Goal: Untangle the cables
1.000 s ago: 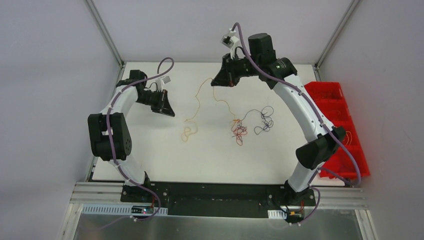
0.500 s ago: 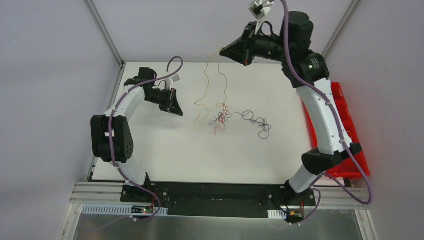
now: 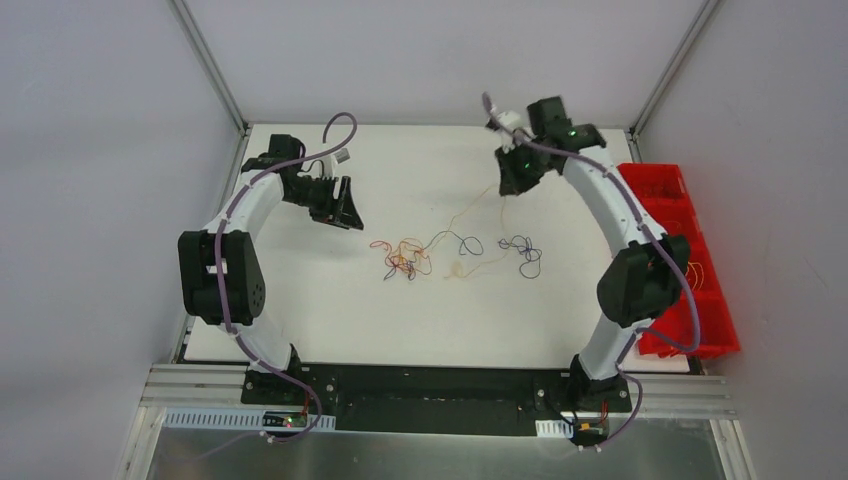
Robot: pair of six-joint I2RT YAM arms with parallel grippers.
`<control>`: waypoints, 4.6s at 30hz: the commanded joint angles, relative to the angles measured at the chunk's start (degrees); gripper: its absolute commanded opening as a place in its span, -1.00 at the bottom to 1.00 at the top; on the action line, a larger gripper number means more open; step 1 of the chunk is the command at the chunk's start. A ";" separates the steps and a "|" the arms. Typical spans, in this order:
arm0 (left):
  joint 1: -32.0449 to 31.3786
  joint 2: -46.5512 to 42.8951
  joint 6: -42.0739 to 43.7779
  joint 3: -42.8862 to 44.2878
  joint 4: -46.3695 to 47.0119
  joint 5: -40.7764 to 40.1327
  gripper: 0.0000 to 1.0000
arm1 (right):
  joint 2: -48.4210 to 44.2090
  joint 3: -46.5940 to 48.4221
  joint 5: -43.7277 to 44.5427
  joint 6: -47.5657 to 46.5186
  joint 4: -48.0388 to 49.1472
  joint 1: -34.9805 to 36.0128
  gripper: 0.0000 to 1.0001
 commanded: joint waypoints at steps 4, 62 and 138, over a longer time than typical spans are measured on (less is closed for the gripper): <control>0.60 -1.86 0.21 0.79 0.23 -0.52 0.25 | -2.26 43.47 -20.04 12.64 -5.31 -5.40 -1.00; 0.60 -2.53 4.41 0.39 0.41 0.27 0.39 | 0.71 -22.35 -4.71 3.69 14.07 11.15 -1.00; 0.60 -4.94 7.13 -2.67 -2.76 -0.92 0.40 | 3.89 -24.63 12.53 9.48 17.32 20.43 0.03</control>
